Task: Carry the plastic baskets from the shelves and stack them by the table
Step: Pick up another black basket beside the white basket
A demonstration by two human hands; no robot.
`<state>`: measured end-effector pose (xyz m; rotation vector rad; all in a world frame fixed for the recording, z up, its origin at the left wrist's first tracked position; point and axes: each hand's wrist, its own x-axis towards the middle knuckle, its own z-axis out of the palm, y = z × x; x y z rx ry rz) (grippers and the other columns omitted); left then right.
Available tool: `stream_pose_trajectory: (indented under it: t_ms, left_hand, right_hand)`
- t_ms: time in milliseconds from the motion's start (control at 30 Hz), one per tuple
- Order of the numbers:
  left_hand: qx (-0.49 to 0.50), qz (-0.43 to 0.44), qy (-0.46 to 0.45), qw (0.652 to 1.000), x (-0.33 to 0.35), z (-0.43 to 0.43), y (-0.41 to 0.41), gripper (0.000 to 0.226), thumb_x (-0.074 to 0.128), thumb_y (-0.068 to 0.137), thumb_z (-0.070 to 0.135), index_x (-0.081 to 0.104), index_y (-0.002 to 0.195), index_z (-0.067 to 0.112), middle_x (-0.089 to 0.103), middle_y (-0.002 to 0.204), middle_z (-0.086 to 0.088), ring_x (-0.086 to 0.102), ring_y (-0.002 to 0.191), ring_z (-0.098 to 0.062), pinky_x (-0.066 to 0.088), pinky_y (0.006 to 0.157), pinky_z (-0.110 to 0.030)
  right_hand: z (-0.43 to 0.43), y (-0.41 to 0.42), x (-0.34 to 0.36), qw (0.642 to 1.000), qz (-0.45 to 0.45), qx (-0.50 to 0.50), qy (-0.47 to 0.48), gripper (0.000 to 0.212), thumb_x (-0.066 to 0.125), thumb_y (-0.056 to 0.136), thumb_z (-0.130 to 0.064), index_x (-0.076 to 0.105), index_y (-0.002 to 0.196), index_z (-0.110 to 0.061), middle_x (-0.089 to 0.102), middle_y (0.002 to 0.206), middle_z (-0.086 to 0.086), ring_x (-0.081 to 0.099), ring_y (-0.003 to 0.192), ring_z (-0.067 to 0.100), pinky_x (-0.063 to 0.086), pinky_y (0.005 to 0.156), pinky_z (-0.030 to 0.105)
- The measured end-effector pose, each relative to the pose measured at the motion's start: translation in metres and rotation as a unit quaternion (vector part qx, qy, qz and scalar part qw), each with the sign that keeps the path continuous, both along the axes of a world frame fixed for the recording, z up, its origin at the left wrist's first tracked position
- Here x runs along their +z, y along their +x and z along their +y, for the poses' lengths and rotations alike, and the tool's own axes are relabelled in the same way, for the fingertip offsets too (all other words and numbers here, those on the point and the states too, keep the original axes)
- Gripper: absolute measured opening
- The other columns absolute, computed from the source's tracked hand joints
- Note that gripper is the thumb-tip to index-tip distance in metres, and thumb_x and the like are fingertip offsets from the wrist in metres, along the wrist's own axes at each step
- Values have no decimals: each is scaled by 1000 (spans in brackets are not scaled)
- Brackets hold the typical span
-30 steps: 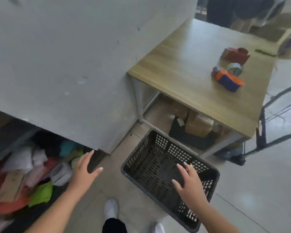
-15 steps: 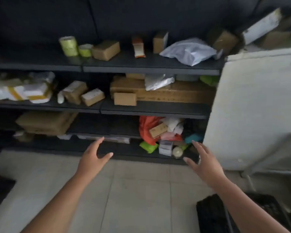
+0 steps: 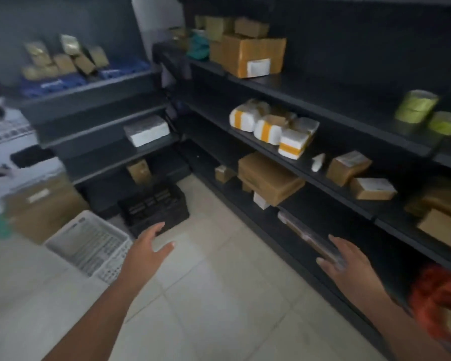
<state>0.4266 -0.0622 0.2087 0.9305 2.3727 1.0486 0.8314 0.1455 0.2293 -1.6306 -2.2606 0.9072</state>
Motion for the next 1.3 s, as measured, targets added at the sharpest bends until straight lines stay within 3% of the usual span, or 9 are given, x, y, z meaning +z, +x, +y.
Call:
stream_pose_trajectory:
  t_ms: [67,200,367,500,700,800,867,1067,1300]
  left_hand:
    - [47,-2,-15,999,-4,-6,-34,55,73,86,39,54,137,32,56,140,-2,56,124,-23,44,102,-41]
    - [123,-24,-19,992,-18,-5,-94,57,77,82,38,57,135,27,61,132,-2,59,117,-25,47,97,-40]
    - [205,-49,-6,977,-31,21,-175,57,78,82,35,55,134,26,62,124,-1,63,107,-24,49,82,-34]
    - [261,-80,4,962,-37,50,-232,56,78,82,33,54,132,28,64,126,-4,65,98,-21,52,78,-34]
    - [299,-96,-15,949,-65,84,-333,61,80,78,44,52,132,36,65,121,2,66,100,-21,57,81,-46]
    - [292,-99,-36,951,-98,105,-398,66,79,79,41,50,138,33,63,128,3,65,105,-21,57,81,-47]
    - [282,-107,-47,952,-124,125,-451,66,79,81,35,49,140,28,61,132,-2,63,108,-24,55,85,-45]
    - [235,-123,-97,959,-197,196,-602,69,76,84,39,46,145,25,60,137,-6,62,112,-29,53,89,-43]
    - [270,-152,-163,937,-351,248,-723,59,76,83,34,52,137,31,65,127,-7,66,102,-26,59,75,-45]
  right_hand:
    - [24,-53,-9,999,7,40,-6,87,50,71,-77,40,145,-34,45,148,-3,39,137,20,36,112,46]
    - [80,-152,-31,992,25,120,-16,92,38,68,-91,36,146,-42,45,150,-4,38,139,16,37,113,45]
    - [144,-284,-28,983,63,168,-26,72,62,88,-47,35,151,-24,38,155,5,33,143,22,26,116,37]
    - [192,-379,-39,972,48,224,-55,66,58,94,-39,32,153,-24,36,156,5,33,141,20,28,110,30]
    - [247,-511,-68,959,32,264,-100,107,37,67,-90,34,152,-25,36,153,6,40,135,21,37,106,33]
    - [269,-586,-91,956,9,279,-92,69,57,92,-48,33,152,-23,33,155,10,39,136,22,37,107,34]
    - [285,-639,-114,957,-5,281,-76,65,59,95,-34,32,152,-23,32,155,10,40,136,23,39,107,35]
    - [326,-791,-178,962,-52,256,-85,70,59,94,-33,25,154,-26,35,153,15,42,134,28,41,108,45]
    - [388,-913,-323,966,-112,210,-99,70,58,95,-31,22,155,-27,39,150,13,44,132,30,41,102,42]
